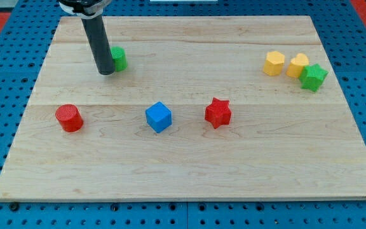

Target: Place the green circle at the center of the board

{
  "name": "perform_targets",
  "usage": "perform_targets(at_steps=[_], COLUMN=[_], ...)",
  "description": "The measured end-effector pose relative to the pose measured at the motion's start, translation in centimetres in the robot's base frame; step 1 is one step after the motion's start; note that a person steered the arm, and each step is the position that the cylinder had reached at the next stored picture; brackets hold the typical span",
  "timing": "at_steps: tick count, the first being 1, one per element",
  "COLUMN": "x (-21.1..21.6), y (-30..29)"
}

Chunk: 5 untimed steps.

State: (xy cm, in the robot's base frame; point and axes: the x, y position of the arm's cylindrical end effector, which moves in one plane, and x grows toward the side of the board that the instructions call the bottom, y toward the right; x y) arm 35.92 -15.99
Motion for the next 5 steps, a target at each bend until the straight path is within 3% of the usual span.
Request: perform_targets(at_steps=[1, 2, 4, 5], x=[-1.7, -3.6, -3.5, -3.6], y=[-5.7, -6.2, 9.8, 11.7])
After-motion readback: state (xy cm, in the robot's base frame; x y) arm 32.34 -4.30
